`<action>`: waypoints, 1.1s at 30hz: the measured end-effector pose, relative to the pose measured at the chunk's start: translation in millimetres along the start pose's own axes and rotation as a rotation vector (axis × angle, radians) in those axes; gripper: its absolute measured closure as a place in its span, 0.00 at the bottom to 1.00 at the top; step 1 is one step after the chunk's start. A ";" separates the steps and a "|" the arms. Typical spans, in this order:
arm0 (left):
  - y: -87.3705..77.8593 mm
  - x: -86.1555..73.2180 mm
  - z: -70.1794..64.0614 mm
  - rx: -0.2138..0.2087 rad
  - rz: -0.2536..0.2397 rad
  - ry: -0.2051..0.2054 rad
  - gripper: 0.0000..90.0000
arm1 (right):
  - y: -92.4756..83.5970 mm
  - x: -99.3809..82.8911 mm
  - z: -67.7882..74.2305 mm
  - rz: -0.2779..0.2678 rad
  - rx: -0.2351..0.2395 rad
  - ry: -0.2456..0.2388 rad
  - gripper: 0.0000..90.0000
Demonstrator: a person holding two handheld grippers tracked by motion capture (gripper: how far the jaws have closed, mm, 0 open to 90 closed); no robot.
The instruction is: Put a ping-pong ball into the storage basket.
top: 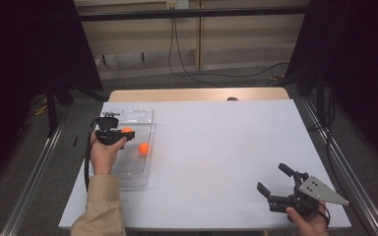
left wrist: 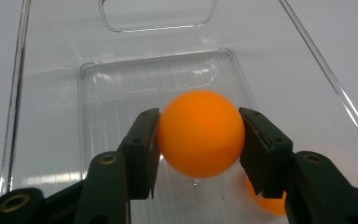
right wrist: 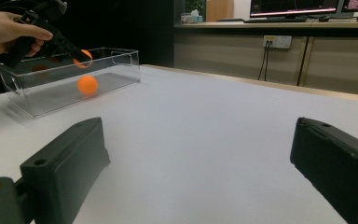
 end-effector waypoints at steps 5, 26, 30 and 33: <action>0.0 0.3 -0.1 0.009 -0.002 -0.001 0.48 | -0.7 0.0 -0.4 0.000 -0.002 0.000 0.03; -8.5 4.7 -3.2 0.012 -0.049 -0.016 0.21 | -3.0 -0.3 0.5 0.001 -0.007 -0.003 0.03; -10.2 5.6 -4.2 0.014 -0.055 -0.024 0.17 | -3.7 -0.4 1.1 0.003 -0.005 -0.007 0.03; -12.4 6.6 -4.7 0.014 -0.062 -0.024 0.14 | -4.7 -0.5 1.2 0.002 -0.008 -0.004 0.03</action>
Point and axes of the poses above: each handheld gripper's, and its own axes: y roughly forward along the jaws, x roughly out of its top, z roughly to its left, the point moved 5 cm from there along y, roughly forward along the jaws, and after that the axes turned 11 degrees about x, right-handed, at the moved point
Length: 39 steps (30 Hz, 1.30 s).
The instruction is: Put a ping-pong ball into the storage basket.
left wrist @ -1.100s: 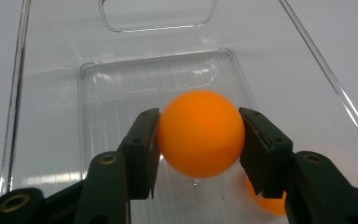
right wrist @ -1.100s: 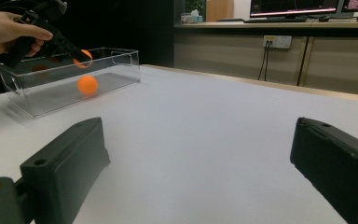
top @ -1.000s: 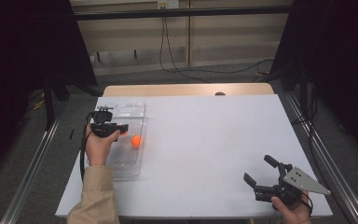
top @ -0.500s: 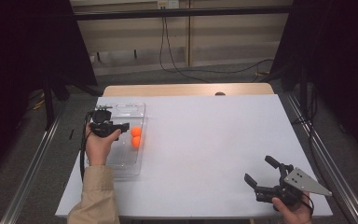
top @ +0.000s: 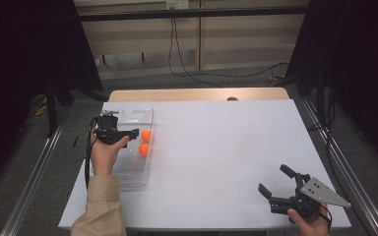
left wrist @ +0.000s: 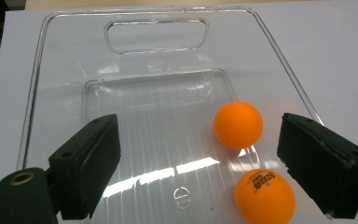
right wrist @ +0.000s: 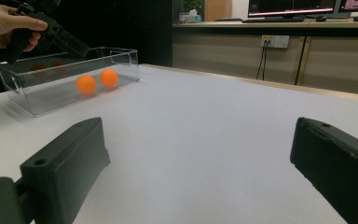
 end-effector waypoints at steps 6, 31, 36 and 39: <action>-4.9 2.6 -2.5 -0.013 -0.022 -0.006 0.10 | -0.7 0.5 0.9 -0.001 -0.002 -0.002 0.03; -26.3 1.4 -16.7 -0.112 -0.154 0.030 0.05 | -0.2 0.8 2.1 0.003 -0.001 -0.008 0.03; -30.7 -1.3 -15.7 -0.113 -0.180 0.035 0.05 | 0.1 0.8 2.2 0.003 0.000 -0.008 0.03; -34.5 -2.8 -16.6 -0.123 -0.192 0.036 0.05 | 0.1 1.0 2.2 0.001 0.000 -0.007 0.03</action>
Point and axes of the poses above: each handheld gripper's, and its own axes: y roughly forward along the jaws, x roughly out of its top, z roughly to its left, the point moved 5 cm from there along y, roughly forward along the jaws, and after that the axes turned 11 degrees about x, right-handed, at the moved point
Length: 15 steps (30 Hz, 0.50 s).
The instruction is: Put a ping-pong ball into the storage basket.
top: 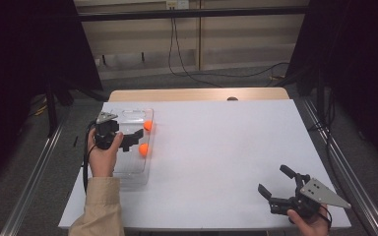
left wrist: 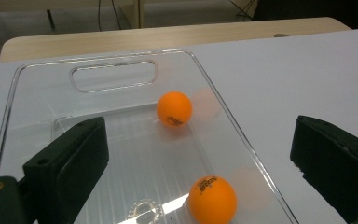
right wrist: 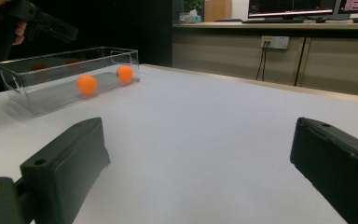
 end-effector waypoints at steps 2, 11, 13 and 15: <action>-2.3 -0.8 -0.8 0.002 -0.008 0.001 0.05 | 0.0 -0.1 -0.1 0.001 0.000 -0.001 0.03; -7.7 -3.8 -5.4 -0.004 -0.030 -0.001 0.05 | -0.2 0.0 -0.1 0.000 0.000 0.000 0.03; -9.2 -4.3 -6.1 -0.014 -0.041 -0.007 0.05 | -0.1 0.0 -0.1 0.000 0.000 -0.001 0.03; -10.4 -5.2 -6.3 -0.008 -0.049 -0.005 0.05 | 0.0 -0.1 0.0 0.001 0.001 -0.001 0.03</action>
Point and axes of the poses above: each handheld gripper's, and its own axes: y roughly forward along the jaws, x roughly out of its top, z roughly to its left, the point moved 5 cm from there along y, roughly forward along the jaws, and after that the axes turned 11 degrees about x, right-handed, at the moved point
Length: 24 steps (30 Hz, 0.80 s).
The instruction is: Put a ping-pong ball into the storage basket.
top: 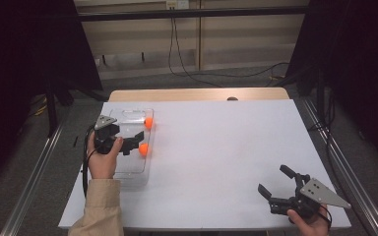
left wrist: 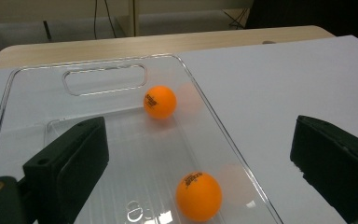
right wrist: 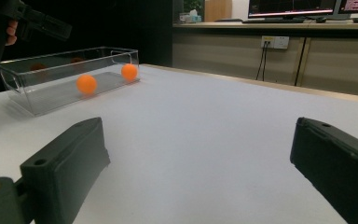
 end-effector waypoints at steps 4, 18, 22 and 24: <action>-1.5 -3.3 -2.6 -0.010 0.004 0.015 0.05 | 0.0 0.2 0.3 -0.001 0.000 0.001 0.03; -13.2 -14.2 -3.8 -0.009 -0.044 0.008 0.05 | -0.1 0.4 0.3 -0.003 -0.001 0.000 0.03; -15.8 -16.1 -4.9 -0.025 -0.061 -0.010 0.05 | -0.3 0.6 0.2 -0.004 -0.002 -0.001 0.03; -16.6 -18.1 -6.2 -0.036 -0.066 -0.018 0.05 | -0.4 0.7 0.0 -0.005 -0.001 -0.002 0.03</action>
Point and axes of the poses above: each handheld gripper's, and its own axes: y roughly forward along the jaws, x roughly out of its top, z roughly to its left, the point moved 5 cm from there along y, roughly forward along the jaws, and after that the axes turned 11 degrees about x, right-handed, at the moved point
